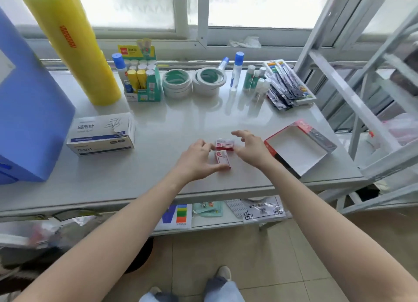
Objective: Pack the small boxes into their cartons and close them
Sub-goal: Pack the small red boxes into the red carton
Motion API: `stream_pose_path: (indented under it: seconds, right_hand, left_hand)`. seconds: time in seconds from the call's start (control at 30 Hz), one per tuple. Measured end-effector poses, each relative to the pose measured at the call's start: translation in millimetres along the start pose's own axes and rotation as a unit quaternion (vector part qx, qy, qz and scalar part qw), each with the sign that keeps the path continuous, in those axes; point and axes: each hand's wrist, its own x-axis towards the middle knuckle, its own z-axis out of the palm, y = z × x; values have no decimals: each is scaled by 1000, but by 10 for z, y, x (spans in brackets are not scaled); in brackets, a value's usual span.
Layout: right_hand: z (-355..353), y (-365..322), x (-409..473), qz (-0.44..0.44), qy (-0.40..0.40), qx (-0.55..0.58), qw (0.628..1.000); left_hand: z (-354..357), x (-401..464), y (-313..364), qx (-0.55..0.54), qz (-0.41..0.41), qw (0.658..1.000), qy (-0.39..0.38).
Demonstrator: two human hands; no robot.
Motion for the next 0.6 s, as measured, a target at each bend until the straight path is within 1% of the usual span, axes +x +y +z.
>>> stream_pose_path:
  seconds: [0.1, 0.2, 0.3, 0.4, 0.5, 0.6]
  right_hand:
    - [1, 93, 119, -23, -38, -6, 999]
    - [42, 151, 239, -47, -57, -24, 997]
    - [73, 183, 328, -68, -63, -23, 995]
    - [64, 189, 382, -92, -74, -19, 993]
    - [18, 185, 393, -106, -74, -4, 992]
    - [-17, 194, 362, -115, -69, 14, 991]
  left_hand:
    - [120, 66, 105, 20, -47, 999, 11]
    - [197, 91, 125, 2, -53, 998, 33]
    - [178, 65, 124, -74, -37, 996, 45]
    - [87, 18, 131, -166, -23, 985, 50]
    - [8, 6, 104, -209, -34, 977, 40]
    - [-30, 28, 67, -244, -54, 967, 54]
